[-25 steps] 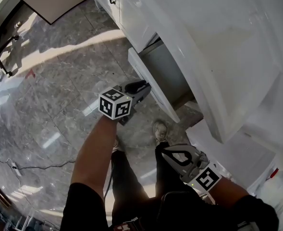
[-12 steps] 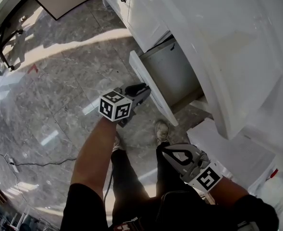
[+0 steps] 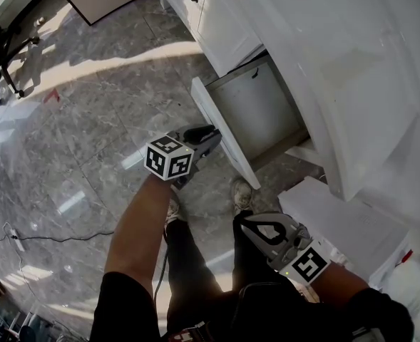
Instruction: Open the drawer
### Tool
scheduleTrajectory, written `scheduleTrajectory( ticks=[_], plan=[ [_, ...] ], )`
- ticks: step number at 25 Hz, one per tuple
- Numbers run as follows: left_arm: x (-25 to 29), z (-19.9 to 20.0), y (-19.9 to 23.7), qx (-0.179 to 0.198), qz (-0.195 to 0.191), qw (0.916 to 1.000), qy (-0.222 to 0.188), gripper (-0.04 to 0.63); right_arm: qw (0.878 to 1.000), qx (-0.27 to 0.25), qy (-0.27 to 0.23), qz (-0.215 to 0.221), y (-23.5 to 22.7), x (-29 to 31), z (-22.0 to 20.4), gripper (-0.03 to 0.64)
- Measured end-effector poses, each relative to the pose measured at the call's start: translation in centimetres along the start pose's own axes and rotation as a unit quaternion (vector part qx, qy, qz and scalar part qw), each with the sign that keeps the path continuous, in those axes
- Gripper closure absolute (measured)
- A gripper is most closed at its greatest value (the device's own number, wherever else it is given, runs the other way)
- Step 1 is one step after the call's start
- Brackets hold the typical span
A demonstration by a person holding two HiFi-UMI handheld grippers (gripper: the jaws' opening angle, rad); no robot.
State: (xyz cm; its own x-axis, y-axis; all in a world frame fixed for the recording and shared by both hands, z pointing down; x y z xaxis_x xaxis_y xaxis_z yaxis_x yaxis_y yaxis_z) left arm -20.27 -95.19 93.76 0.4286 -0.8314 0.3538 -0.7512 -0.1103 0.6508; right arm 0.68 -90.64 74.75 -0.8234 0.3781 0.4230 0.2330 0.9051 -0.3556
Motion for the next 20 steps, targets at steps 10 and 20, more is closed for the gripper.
scheduleTrajectory(
  ticks=[10, 20],
  plan=[
    [-1.8, -0.8, 0.2, -0.002, 0.002, 1.0000, -0.004, 0.476, 1.000, -0.013, -0.003, 0.007, 1.6, 1.1, 0.2, 0.623],
    [-2.1, -0.9, -0.1, -0.006, 0.009, 0.9999, -0.003, 0.476, 1.000, -0.016, -0.008, -0.002, 1.7, 0.3, 0.7, 0.623]
  ],
)
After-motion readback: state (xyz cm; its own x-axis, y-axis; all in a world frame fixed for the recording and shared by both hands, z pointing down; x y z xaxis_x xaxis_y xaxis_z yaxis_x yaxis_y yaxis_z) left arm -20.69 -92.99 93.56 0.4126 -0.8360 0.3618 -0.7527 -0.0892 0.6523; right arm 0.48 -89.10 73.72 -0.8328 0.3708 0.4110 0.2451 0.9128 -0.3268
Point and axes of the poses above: the fingertips, and each gripper's own axes: x forward along the fingers, y to its left, z out of its top, the point moved 6 cm from there along -x, backward along the fingers, and after that the axes turned 4 degrees about x, right-handed, at the moved point
